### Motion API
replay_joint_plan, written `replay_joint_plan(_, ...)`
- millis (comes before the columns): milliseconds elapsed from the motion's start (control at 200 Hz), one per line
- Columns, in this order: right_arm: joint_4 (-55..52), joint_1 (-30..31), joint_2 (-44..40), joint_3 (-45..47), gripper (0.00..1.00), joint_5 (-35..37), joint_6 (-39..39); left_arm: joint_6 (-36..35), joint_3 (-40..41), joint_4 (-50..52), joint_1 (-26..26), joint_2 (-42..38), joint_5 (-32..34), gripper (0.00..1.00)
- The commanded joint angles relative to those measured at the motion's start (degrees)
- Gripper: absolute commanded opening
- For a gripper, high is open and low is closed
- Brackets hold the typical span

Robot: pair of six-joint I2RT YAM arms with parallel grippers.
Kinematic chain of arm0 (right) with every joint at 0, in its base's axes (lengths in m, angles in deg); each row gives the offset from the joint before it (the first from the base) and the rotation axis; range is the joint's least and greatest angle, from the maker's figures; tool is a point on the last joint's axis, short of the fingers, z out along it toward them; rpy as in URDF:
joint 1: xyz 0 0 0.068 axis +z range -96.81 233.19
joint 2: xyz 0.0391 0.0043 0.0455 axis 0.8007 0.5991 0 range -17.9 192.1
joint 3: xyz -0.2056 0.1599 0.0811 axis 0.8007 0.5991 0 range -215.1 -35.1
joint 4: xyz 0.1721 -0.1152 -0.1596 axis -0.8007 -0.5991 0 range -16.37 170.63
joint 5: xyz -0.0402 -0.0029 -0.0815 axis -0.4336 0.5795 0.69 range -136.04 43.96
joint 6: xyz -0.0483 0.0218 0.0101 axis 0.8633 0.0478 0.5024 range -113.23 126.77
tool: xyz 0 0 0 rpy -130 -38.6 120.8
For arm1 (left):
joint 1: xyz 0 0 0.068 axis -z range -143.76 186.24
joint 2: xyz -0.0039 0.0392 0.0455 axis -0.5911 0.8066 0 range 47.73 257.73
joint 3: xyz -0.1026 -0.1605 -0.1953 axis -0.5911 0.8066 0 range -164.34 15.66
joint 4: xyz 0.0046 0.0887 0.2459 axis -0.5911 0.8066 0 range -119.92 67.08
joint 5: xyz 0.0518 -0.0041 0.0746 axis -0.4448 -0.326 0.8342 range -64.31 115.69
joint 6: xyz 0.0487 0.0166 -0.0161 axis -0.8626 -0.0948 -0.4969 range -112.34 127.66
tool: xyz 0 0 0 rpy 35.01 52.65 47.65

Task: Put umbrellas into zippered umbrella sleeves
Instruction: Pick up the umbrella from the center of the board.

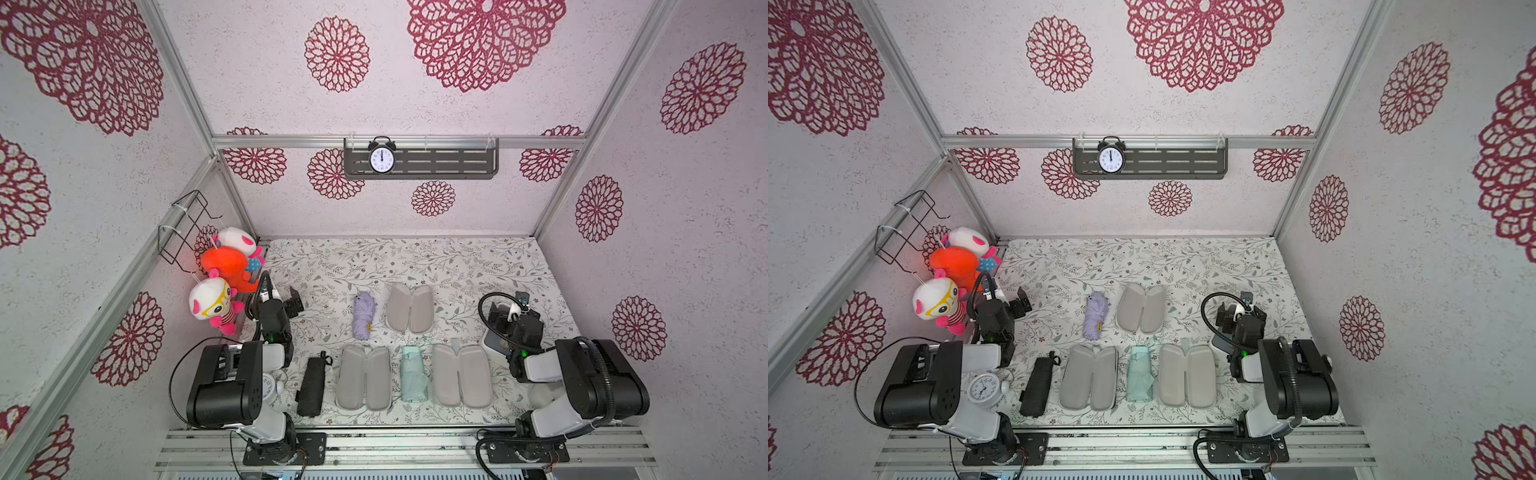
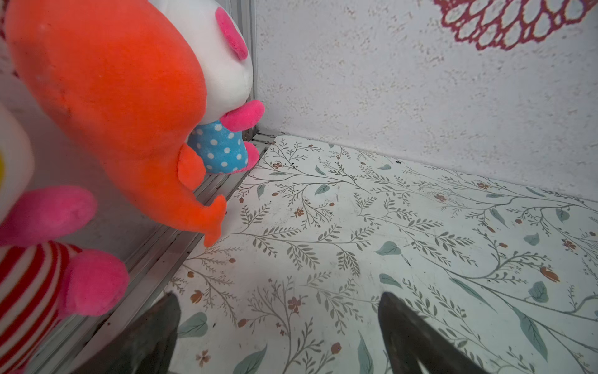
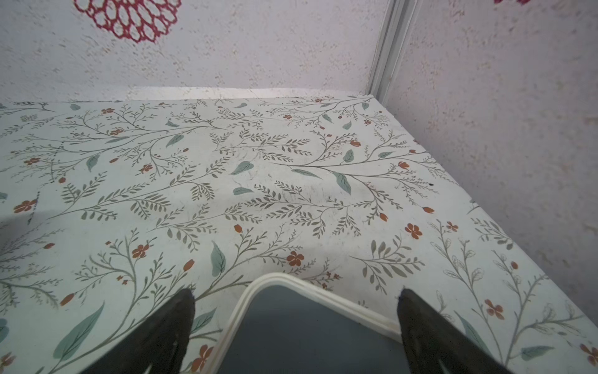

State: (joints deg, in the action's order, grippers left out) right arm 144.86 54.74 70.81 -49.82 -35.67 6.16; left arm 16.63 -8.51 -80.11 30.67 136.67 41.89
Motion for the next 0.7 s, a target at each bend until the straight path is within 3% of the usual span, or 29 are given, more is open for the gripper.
replay_joint_plan(0, 2.76, -0.40, -0.77, -0.66, 0.99, -0.18, -0.32, -0.99, 0.30, -0.67, -0.26, 0.00, 0.14, 0.98)
replay_joint_plan(695, 2.48, -0.39, -0.97, -0.62, 0.99, -0.20, -0.22, -1.03, 0.33, -0.76, -0.24, -0.09, 0.14, 0.98)
